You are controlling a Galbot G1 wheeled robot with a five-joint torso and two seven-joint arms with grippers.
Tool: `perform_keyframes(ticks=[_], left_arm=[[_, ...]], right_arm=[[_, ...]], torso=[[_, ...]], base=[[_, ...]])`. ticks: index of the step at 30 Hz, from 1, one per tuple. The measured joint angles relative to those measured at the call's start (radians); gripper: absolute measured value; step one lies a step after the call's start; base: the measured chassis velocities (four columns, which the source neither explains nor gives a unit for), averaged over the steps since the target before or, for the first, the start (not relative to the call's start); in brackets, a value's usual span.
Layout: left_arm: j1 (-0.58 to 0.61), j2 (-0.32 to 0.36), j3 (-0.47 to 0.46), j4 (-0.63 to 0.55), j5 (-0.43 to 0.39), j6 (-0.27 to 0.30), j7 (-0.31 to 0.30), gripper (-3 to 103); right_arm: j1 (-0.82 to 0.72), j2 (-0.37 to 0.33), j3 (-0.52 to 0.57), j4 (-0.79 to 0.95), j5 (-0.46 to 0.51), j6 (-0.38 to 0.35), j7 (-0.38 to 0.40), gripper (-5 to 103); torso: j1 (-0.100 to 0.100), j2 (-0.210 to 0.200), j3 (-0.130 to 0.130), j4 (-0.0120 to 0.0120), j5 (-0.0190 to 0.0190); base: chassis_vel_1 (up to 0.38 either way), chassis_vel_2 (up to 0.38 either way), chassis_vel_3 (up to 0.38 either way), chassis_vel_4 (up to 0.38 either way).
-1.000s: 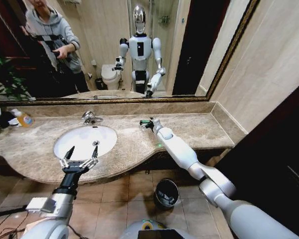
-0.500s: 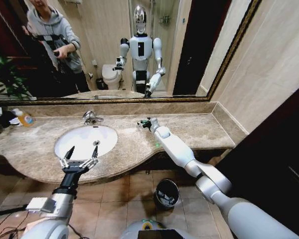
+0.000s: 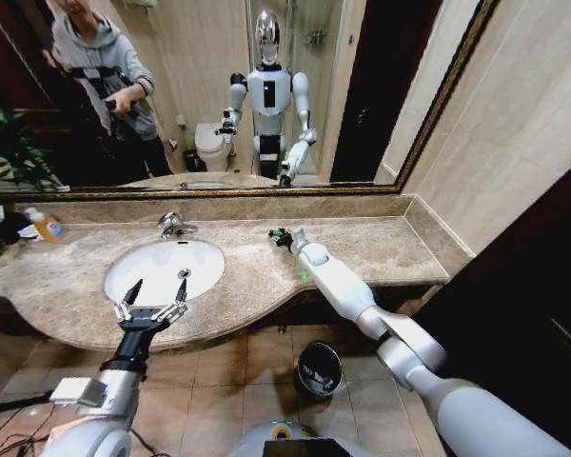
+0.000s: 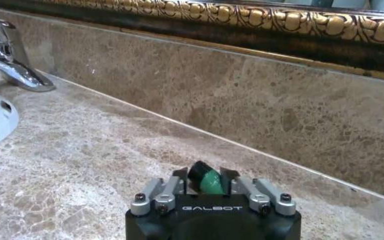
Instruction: Pick up the trash from the sink and place it in the trash bin.
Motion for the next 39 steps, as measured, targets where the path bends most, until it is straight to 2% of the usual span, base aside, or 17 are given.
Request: perform_keyframes(ticks=[2, 5, 15, 23, 27, 31, 32, 35, 36, 37, 39], left_arm=[[0.0, 0.0, 0.0, 0.0, 0.0, 0.0, 0.0, 100], [0.0, 0.0, 0.0, 0.0, 0.0, 0.0, 0.0, 100], [0.0, 0.0, 0.0, 0.0, 0.0, 0.0, 0.0, 100], [0.0, 0.0, 0.0, 0.0, 0.0, 0.0, 0.0, 100], [0.0, 0.0, 0.0, 0.0, 0.0, 0.0, 0.0, 100], [0.0, 0.0, 0.0, 0.0, 0.0, 0.0, 0.0, 100], [0.0, 0.0, 0.0, 0.0, 0.0, 0.0, 0.0, 100], [0.0, 0.0, 0.0, 0.0, 0.0, 0.0, 0.0, 100], [0.0, 0.0, 0.0, 0.0, 0.0, 0.0, 0.0, 100], [0.0, 0.0, 0.0, 0.0, 0.0, 0.0, 0.0, 100], [0.0, 0.0, 0.0, 0.0, 0.0, 0.0, 0.0, 100]], right_arm=[[0.0, -0.005, 0.0, 0.003, 0.002, 0.001, -0.001, 27], [0.001, -0.009, 0.0, 0.004, 0.003, 0.002, -0.004, 23], [-0.007, -0.025, 0.005, 0.016, 0.006, 0.009, -0.005, 23], [-0.059, -0.075, 0.032, 0.127, 0.027, 0.012, -0.004, 23], [-0.102, -0.122, 0.05, 0.236, 0.044, 0.0, 0.007, 23], [-0.186, -0.208, 0.093, 0.413, 0.065, -0.02, 0.022, 23], [-0.186, -0.208, 0.093, 0.413, 0.065, -0.02, 0.022, 23], [-0.289, -0.321, 0.14, 0.602, 0.085, -0.022, 0.029, 23], [-0.318, -0.351, 0.162, 0.649, 0.092, -0.025, 0.029, 23], [-0.318, -0.351, 0.162, 0.649, 0.092, -0.025, 0.029, 23], [-0.406, -0.424, 0.223, 0.773, 0.114, -0.032, 0.029, 23]], torso=[[0.0, 0.0, 0.0, -0.0001, 0.0], [0.0, 0.0, 0.0, -0.0001, -0.0001], [0.0, 0.0, 0.0, -0.0001, -0.0001], [0.0, 0.0, 0.0, -0.0001, 0.0002], [0.0, 0.0, 0.0, -0.0002, 0.0], [0.0, 0.0, 0.0, 0.0, 0.0001], [0.0, 0.0, 0.0, 0.0, 0.0001], [0.0, 0.0, 0.0, -0.0001, 0.0004], [0.0, 0.0, 0.0, 0.0, 0.0002], [0.0, 0.0, 0.0, 0.0, 0.0002], [0.0, 0.0, 0.0, -0.0004, 0.0002]], base=[[0.0, 0.0, 0.0, 0.0], [0.0, 0.0, 0.0, 0.0], [0.0, 0.0, 0.0, 0.0], [0.0, 0.0, 0.0, 0.0], [0.0, 0.0, 0.0, 0.0], [0.0, 0.0, 0.0, 0.0], [0.0, 0.0, 0.0, 0.0], [0.0, 0.0, 0.0, 0.0], [0.0, 0.0, 0.0, 0.0], [0.0, 0.0, 0.0, 0.0], [0.0, 0.0, 0.0, 0.0]])
